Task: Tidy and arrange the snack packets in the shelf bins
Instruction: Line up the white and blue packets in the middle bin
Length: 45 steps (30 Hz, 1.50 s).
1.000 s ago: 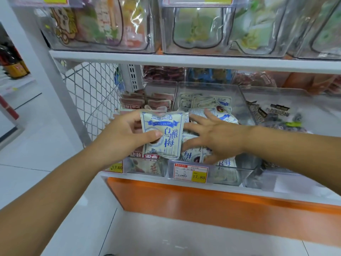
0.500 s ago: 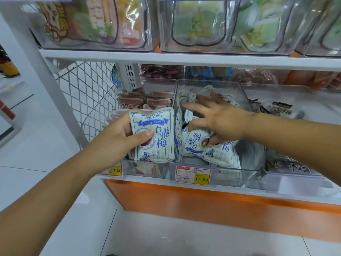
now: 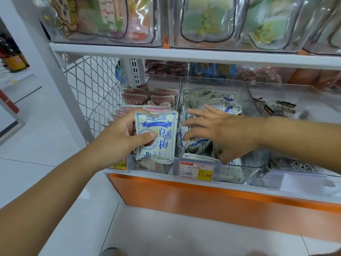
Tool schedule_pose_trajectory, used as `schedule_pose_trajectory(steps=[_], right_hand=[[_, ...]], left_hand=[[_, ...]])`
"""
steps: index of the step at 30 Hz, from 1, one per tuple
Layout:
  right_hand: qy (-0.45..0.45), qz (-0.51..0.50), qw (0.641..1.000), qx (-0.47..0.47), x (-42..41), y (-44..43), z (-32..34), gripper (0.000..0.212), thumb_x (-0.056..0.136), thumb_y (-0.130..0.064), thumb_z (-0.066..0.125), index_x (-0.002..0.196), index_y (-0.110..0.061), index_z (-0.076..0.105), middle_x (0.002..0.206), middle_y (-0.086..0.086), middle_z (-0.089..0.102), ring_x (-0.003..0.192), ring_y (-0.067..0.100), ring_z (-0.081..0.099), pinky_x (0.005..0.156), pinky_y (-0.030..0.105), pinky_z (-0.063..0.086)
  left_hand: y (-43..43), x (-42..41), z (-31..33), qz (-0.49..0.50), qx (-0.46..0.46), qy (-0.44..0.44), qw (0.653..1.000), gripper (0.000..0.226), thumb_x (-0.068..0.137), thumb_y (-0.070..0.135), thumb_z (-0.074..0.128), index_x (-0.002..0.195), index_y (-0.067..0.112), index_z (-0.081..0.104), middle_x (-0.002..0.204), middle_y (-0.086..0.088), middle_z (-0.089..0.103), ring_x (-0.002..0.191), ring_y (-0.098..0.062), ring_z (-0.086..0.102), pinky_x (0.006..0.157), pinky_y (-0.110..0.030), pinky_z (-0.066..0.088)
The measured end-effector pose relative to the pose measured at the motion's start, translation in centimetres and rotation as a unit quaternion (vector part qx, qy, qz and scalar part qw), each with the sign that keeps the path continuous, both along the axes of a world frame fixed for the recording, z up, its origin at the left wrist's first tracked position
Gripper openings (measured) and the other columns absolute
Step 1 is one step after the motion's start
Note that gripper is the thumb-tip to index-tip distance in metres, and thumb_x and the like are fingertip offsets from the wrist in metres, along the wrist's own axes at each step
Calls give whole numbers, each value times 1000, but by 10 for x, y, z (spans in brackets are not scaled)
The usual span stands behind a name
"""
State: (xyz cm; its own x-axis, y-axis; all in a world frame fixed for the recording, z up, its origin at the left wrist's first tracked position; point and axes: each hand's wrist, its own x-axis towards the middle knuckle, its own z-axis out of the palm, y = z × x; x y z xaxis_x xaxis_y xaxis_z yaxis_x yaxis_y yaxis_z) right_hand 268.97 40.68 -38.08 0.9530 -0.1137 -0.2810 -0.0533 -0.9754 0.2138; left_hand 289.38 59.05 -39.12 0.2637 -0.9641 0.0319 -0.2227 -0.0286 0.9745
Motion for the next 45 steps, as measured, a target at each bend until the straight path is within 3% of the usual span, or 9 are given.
schedule_pose_trajectory(steps=[4,11,17,24,32,35,38,43,45], right_hand=[[52,-87,988,119,6,-3,29,71,81,-40,67,139,-55,30,158,-23,-3,143,1,-18,118,37,-8],[-6,7,997,75,18,4,1,55,80,-75,42,132,-58,40,152,-18,25,145,11,0,119,46,4],[29,-33,986,160,18,0,-2,29,91,-57,48,119,-58,56,150,-23,25,145,8,-3,118,37,2],[0,64,997,-36,31,8,-16,51,83,-47,62,129,-57,45,145,-1,36,142,26,9,118,49,3],[-80,203,966,-139,12,-2,-40,25,91,-27,54,110,-41,65,143,2,45,140,32,28,114,58,16],[-96,164,974,-120,9,-9,-34,43,85,-55,43,124,-44,59,151,0,36,144,30,18,115,60,8],[-161,180,963,-123,11,-15,-28,70,61,-69,66,121,-33,65,136,1,54,131,27,28,108,51,16],[-70,-21,997,-7,9,-41,-17,75,80,-46,71,145,-35,37,159,-6,13,146,16,-5,118,56,3],[-42,-30,998,28,7,-50,-9,51,81,-37,72,129,-37,56,155,-15,18,146,15,-1,118,55,11]], left_hand=[[0,-1,1,-4,-2,-12,1000,22,85,9,64,104,16,56,100,2,74,93,-14,70,71,-29,59],[0,-3,5,-11,-4,-35,999,21,88,8,63,105,18,56,100,5,74,94,-11,70,76,-32,59],[0,-4,6,-20,-14,-21,999,21,87,7,63,103,21,56,97,8,74,92,-8,70,70,-25,58],[0,-6,8,-30,-25,-8,999,27,88,5,62,102,27,57,97,12,74,92,-6,70,67,-21,56],[-7,-14,11,-11,-63,-11,998,22,89,10,63,103,24,55,95,8,74,86,-6,70,64,-20,55],[-18,-26,11,-27,-81,-41,996,31,87,10,67,107,32,56,100,5,72,92,-12,69,73,-34,59],[-31,-37,10,-53,-80,-67,993,38,85,9,70,104,40,61,100,11,71,90,-14,69,72,-35,59],[-51,-51,10,-99,-77,-242,962,37,85,16,72,106,45,63,107,26,64,81,9,60,69,-15,46],[-59,-58,6,-133,-35,-331,934,39,86,17,70,112,44,62,110,19,65,75,3,59,69,-17,45]])
